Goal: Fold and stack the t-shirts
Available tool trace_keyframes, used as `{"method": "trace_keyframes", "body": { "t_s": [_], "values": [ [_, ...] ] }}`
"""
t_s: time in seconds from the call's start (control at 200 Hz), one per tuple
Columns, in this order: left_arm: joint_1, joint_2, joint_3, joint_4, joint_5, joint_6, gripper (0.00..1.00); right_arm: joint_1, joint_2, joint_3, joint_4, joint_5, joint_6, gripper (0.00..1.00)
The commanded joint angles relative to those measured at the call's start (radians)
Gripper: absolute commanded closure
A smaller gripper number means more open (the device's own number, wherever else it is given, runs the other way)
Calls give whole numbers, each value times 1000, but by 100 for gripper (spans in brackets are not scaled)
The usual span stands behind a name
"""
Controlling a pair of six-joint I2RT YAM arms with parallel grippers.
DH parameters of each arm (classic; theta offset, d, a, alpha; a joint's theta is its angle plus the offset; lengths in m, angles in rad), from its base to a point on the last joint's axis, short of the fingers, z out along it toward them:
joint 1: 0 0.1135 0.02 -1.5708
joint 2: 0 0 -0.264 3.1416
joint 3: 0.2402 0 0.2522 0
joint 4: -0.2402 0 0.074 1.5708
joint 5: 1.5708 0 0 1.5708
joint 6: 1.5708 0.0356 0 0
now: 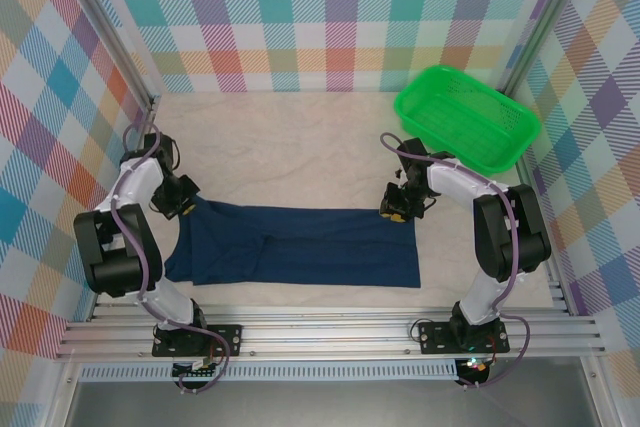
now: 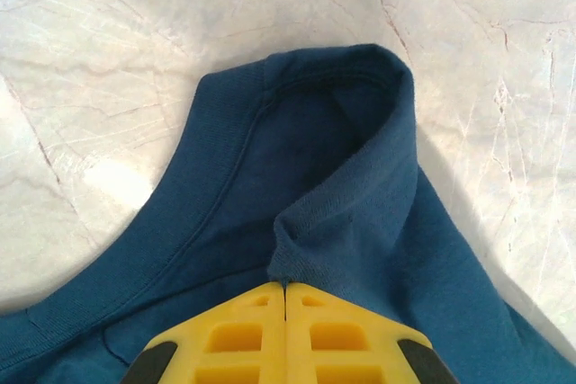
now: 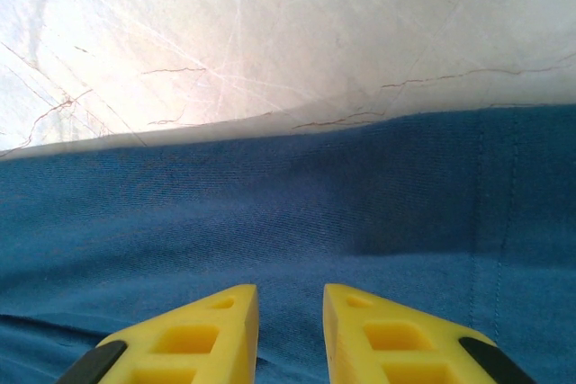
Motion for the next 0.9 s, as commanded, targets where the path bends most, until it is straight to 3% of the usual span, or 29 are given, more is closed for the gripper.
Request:
{"method": "trace_keyframes", "body": {
  "t_s": [0.0, 0.465, 0.9],
  "values": [
    [16, 38, 62, -83, 13, -28, 100, -1, -2, 6, -1, -18, -1, 74],
    [1, 17, 142, -103, 12, 10, 100, -1, 4, 4, 1, -19, -3, 74],
    [-13, -127, -95, -109, -55, -16, 100, -2, 14, 11, 4, -31, -3, 74]
  ]
}}
